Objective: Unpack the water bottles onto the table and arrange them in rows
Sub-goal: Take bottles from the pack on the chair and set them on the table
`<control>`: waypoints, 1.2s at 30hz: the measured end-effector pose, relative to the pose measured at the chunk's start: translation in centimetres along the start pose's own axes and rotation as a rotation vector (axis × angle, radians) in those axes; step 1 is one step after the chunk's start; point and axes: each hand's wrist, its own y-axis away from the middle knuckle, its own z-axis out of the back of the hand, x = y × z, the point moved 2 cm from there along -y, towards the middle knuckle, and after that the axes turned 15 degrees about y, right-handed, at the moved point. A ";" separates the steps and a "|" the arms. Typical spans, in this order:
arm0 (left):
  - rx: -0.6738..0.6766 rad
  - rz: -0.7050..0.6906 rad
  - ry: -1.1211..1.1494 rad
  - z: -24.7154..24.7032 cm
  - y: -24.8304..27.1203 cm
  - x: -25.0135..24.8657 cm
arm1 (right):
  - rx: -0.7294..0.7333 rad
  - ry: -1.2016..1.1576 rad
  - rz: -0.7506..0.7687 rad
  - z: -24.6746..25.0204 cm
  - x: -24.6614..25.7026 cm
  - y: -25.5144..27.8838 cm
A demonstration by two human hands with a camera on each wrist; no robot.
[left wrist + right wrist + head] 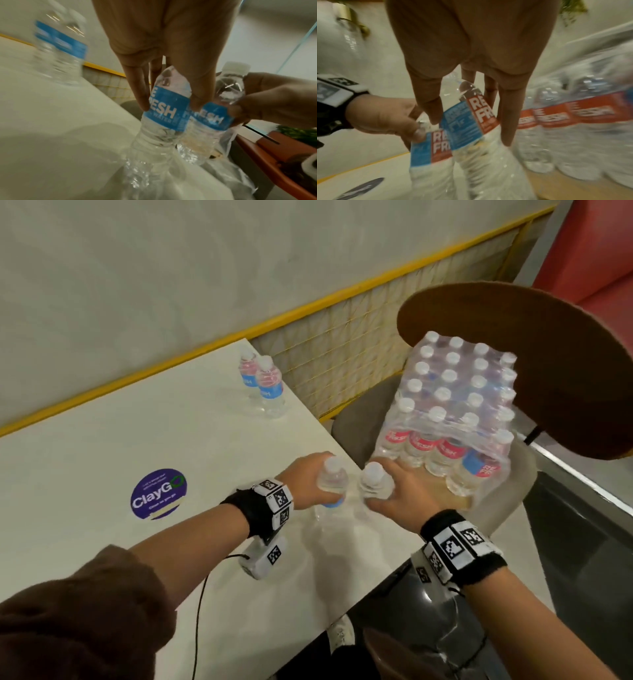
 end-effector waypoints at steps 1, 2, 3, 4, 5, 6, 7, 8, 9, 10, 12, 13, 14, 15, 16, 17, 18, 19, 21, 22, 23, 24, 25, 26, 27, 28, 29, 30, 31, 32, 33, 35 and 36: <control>-0.016 0.014 -0.017 1.7 1.9 1.1 | 0.025 -0.032 0.051 -0.7 2.0 0.0; -0.045 0.028 -0.031 3.5 3.6 2.4 | 0.052 -0.035 0.109 -1.6 4.2 0.0; -0.078 0.063 -0.048 5.3 5.5 3.5 | 0.088 -0.023 0.163 -2.9 6.5 0.1; -0.110 0.087 -0.062 7.1 7.4 4.5 | 0.134 -0.018 0.209 -4.3 8.8 0.2; -0.134 0.129 -0.086 8.9 9.2 5.6 | 0.187 -0.027 0.249 -5.9 11.1 0.5; -0.150 0.153 -0.107 10.5 11.0 6.4 | 0.236 -0.042 0.281 -7.6 13.3 0.7; -0.160 0.178 -0.133 12.1 12.7 7.3 | 0.275 -0.067 0.314 -9.2 15.5 0.9; -0.163 0.204 -0.154 13.7 14.3 8.2 | 0.302 -0.080 0.336 -10.8 17.5 1.1; -0.166 0.244 -0.163 15.2 15.9 8.9 | 0.316 -0.089 0.363 -12.4 19.4 1.3; -0.181 0.283 -0.160 16.7 17.4 9.7 | 0.322 -0.091 0.384 -13.9 21.3 1.5; -0.235 0.347 -0.114 19.4 20.2 11.0 | 0.323 -0.094 0.413 -16.5 25.0 1.7; -0.270 0.380 -0.051 20.4 21.3 11.5 | 0.322 -0.101 0.421 -17.5 26.6 1.8; -0.298 0.397 0.009 21.2 22.2 11.8 | 0.316 -0.109 0.426 -18.3 28.2 1.9; -0.312 0.417 0.033 21.8 22.8 12.1 | 0.303 -0.115 0.433 -19.0 29.5 1.8; -0.308 0.420 0.022 22.3 23.2 12.1 | 0.294 -0.121 0.434 -19.6 30.7 1.7; -0.289 0.425 -0.032 22.8 23.3 12.2 | 0.282 -0.133 0.437 -19.9 31.6 1.6; -0.263 0.430 -0.092 23.1 23.3 12.2 | 0.270 -0.146 0.436 -20.2 32.4 1.5; -0.239 0.449 -0.153 23.3 23.3 12.2 | 0.260 -0.150 0.435 -20.3 32.9 1.3; -0.187 0.498 -0.265 23.7 23.0 12.3 | 0.263 -0.150 0.421 -20.2 33.0 1.2; -0.173 0.512 -0.321 23.7 22.7 11.8 | 0.277 -0.154 0.399 -19.9 32.5 1.2; -0.176 0.506 -0.372 23.7 22.3 11.3 | 0.294 -0.152 0.365 -19.5 31.7 1.4; -0.190 0.467 -0.421 23.5 21.7 10.4 | 0.307 -0.144 0.320 -18.9 30.4 1.5; -0.213 0.408 -0.464 23.2 21.0 9.4 | 0.313 -0.131 0.272 -18.3 28.9 1.5; -0.232 0.336 -0.501 22.6 20.0 8.3 | 0.316 -0.124 0.219 -17.6 27.0 1.6; -0.240 0.264 -0.530 21.7 18.9 7.2 | 0.316 -0.127 0.158 -16.7 24.9 1.7; -0.233 0.202 -0.546 20.5 17.6 6.1 | 0.309 -0.137 0.094 -15.8 22.7 1.8; -0.212 0.151 -0.547 19.1 16.3 5.1 | 0.295 -0.138 0.034 -14.8 20.5 1.8; -0.174 0.111 -0.538 17.5 14.8 4.2 | 0.276 -0.126 -0.023 -13.6 18.2 1.7; -0.123 0.086 -0.525 15.6 13.3 3.3 | 0.259 -0.101 -0.075 -12.3 15.9 1.7; -0.058 0.075 -0.517 13.6 11.8 2.6 | 0.236 -0.076 -0.123 -10.9 13.8 1.6; 0.013 0.069 -0.514 11.5 10.3 1.9 | 0.208 -0.058 -0.175 -9.5 11.6 1.5; 0.131 0.059 -0.511 7.5 7.2 0.4 | 0.132 -0.044 -0.272 -6.4 7.6 1.3; 0.164 0.049 -0.507 5.6 5.6 -0.3 | 0.087 -0.024 -0.321 -4.8 5.7 1.1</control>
